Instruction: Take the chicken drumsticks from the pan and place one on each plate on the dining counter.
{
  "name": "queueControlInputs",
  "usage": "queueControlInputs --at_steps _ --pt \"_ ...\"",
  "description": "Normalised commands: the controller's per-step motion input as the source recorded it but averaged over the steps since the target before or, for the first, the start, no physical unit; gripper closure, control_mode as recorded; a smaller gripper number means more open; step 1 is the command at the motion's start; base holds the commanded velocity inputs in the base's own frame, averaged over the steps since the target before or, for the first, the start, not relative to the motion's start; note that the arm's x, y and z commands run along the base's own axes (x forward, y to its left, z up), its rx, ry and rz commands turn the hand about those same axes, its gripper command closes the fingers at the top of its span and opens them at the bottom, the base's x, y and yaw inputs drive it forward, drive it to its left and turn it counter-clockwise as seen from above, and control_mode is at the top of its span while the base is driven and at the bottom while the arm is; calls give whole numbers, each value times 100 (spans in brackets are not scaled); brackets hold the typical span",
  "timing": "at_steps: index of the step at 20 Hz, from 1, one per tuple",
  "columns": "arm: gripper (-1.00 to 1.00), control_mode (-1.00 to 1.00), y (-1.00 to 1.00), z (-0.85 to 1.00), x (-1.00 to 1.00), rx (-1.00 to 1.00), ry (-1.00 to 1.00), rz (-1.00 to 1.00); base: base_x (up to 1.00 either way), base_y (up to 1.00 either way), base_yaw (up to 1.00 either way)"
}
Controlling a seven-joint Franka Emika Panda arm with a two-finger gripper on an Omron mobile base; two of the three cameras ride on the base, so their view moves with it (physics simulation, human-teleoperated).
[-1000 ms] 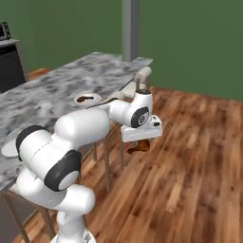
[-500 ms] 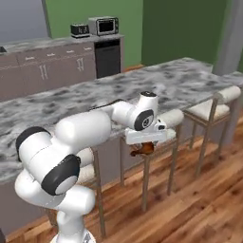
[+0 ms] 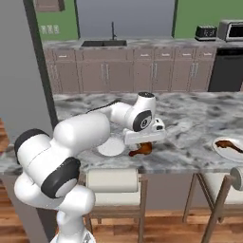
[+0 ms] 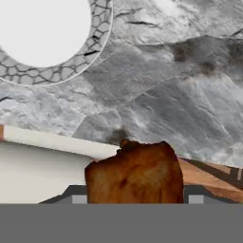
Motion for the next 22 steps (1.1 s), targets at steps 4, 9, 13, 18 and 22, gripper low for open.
queueControlInputs --at_steps 4,9,13,18,22 --pt "100 100 0 0 0 0 0 0 54 -16 80" --pt "100 100 0 0 0 0 0 0 48 -30 44" --pt "100 100 0 0 0 0 0 0 16 -21 9" --pt "100 100 0 0 0 0 0 0 0 -1 0" --pt "100 100 0 0 0 0 0 0 0 0 0"
